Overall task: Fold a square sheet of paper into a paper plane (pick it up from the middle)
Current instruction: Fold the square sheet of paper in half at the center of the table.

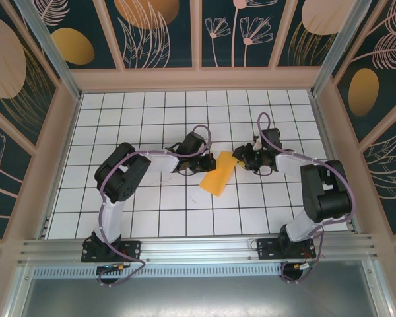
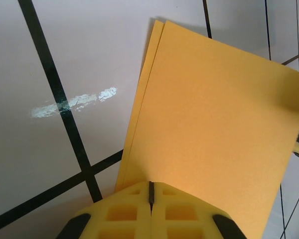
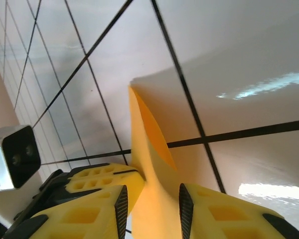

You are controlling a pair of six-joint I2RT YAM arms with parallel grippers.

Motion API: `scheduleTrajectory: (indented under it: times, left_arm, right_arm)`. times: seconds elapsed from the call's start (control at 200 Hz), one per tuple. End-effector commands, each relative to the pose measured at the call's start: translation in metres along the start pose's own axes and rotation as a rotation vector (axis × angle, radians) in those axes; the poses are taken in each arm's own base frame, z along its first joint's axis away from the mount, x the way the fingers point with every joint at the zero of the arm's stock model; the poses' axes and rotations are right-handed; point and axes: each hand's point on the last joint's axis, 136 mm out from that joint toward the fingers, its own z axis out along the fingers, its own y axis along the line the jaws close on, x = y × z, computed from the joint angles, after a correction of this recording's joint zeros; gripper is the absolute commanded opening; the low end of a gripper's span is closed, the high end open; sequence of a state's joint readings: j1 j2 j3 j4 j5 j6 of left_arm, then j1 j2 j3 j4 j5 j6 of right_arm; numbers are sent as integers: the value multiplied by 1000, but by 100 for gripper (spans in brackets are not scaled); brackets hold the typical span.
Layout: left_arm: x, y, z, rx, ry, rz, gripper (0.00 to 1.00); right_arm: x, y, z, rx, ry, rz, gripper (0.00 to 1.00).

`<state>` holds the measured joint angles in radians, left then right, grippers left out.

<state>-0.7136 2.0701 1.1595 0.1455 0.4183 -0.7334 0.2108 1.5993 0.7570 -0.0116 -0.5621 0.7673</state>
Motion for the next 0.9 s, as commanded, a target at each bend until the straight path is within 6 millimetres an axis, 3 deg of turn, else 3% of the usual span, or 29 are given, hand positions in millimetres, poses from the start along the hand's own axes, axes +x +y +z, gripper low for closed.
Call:
scheduleTrajectory:
  times: [0.0, 0.095, 0.17, 0.29, 0.4, 0.52, 0.726, 0.821, 0.896]
  left_arm:
    - [48, 52, 9, -164, 142, -74, 1]
    - [47, 51, 8, -167, 137, -67, 1]
    - [47, 51, 9, -164, 135, -69, 1]
    - [46, 48, 10, -151, 136, -68, 1]
    - [46, 48, 10, -154, 138, -61, 1]
    - [47, 50, 10, -155, 140, -68, 1]
    - [50, 53, 10, -162, 143, -68, 1]
    - [52, 54, 10, -163, 144, -73, 1]
    - [52, 54, 10, -164, 144, -74, 1]
  right_arm:
    - [-19, -7, -20, 98, -100, 19, 37]
    - [-29, 1, -40, 101, -204, -2, 40]
    - [-30, 13, -43, 49, -213, -26, 42]
    - [-16, 36, -27, -86, -110, -54, 42]
    - [0, 42, -6, -104, -28, -72, 41]
    - [5, 32, 12, -67, 7, -78, 41]
    - [7, -16, 33, 47, 36, -20, 39]
    - [7, -35, 36, 100, 43, 14, 39]
    - [4, -34, 32, 105, 33, 16, 39]
